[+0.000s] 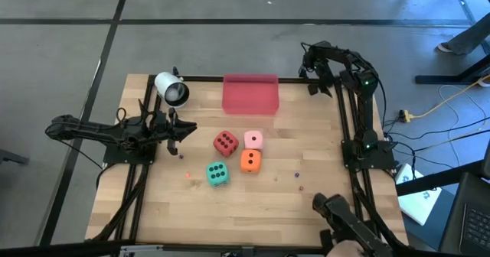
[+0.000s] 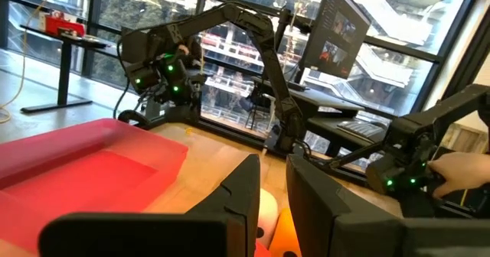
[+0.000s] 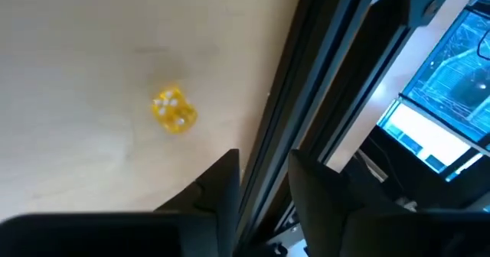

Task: Pick & Place Dice
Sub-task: Put the yellow die into the pink bin

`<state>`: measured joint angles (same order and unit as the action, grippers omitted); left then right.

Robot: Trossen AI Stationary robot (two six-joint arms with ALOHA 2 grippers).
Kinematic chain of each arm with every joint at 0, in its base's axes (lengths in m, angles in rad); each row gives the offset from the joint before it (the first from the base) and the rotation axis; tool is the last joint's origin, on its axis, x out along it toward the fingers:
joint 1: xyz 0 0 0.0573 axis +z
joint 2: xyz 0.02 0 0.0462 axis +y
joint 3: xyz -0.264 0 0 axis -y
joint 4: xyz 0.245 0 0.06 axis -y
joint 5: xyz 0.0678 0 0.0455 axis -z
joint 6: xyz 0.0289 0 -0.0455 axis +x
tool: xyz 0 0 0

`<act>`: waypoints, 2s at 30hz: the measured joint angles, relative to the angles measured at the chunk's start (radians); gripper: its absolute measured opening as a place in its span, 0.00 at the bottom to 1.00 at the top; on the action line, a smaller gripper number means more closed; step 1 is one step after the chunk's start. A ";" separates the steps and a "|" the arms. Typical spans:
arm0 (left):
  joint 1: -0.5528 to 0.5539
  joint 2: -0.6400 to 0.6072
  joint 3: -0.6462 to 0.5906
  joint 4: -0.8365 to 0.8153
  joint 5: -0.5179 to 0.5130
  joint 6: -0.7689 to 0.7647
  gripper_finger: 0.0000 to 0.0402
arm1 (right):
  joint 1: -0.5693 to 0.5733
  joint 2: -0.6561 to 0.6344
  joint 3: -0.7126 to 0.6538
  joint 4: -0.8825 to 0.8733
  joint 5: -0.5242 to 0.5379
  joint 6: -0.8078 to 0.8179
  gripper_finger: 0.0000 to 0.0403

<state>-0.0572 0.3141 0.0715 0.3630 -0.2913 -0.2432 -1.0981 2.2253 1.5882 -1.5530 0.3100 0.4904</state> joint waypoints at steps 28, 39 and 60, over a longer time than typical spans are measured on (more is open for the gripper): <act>0.000 0.000 0.000 -0.001 0.003 -0.007 0.15 | 0.001 0.011 -0.029 0.139 -0.100 -0.048 0.00; 0.000 0.000 0.000 -0.001 0.005 -0.006 0.15 | 0.036 0.005 -0.028 0.179 -0.289 -0.172 0.00; 0.000 0.000 0.000 -0.002 0.006 -0.006 0.15 | 0.170 -0.281 0.046 0.276 -0.315 -0.294 0.20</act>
<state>-0.0573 0.3141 0.0715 0.3613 -0.2849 -0.2489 -0.9279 1.9445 1.6337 -1.2768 -0.0046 0.1963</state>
